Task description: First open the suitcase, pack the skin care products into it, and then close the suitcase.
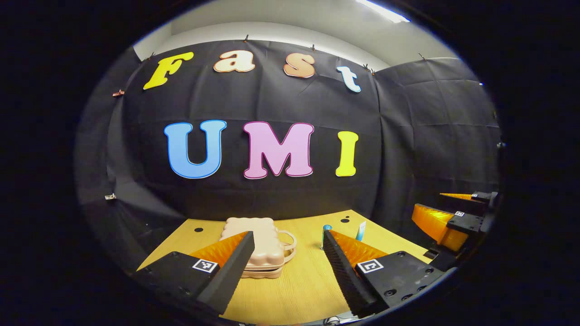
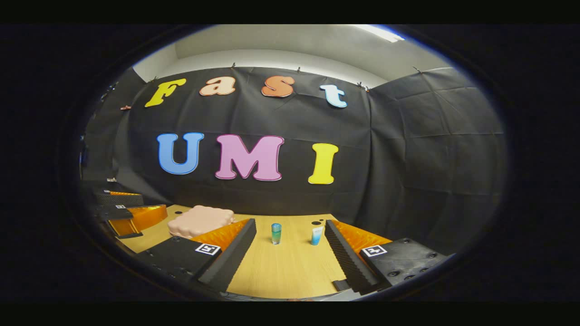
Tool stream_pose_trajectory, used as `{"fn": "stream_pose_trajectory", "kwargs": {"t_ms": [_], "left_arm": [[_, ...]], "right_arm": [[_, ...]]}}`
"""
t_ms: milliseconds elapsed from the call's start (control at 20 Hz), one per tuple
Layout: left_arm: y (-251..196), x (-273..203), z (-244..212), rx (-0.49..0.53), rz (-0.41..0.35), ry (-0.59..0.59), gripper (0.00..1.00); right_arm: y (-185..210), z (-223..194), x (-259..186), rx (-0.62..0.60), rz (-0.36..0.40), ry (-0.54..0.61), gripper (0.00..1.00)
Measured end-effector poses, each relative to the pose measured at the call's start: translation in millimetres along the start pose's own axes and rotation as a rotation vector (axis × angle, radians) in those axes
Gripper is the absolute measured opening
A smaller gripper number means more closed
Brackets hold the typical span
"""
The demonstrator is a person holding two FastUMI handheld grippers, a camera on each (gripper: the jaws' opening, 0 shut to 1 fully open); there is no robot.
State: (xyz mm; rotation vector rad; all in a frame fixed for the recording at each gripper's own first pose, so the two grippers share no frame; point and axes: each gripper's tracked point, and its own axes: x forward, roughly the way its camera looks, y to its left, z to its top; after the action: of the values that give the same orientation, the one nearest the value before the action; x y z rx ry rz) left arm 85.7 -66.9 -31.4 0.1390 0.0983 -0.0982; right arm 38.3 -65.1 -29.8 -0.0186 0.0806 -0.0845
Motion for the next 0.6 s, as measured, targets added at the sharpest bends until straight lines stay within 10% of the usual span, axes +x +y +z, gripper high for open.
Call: {"fn": "stream_pose_trajectory", "kwargs": {"t_ms": [600], "left_arm": [[-38,260,-89,-0.014,0.03,0.278,0.96]], "right_arm": [[-41,-56,138,-0.015,0.084,0.139,0.97]]}}
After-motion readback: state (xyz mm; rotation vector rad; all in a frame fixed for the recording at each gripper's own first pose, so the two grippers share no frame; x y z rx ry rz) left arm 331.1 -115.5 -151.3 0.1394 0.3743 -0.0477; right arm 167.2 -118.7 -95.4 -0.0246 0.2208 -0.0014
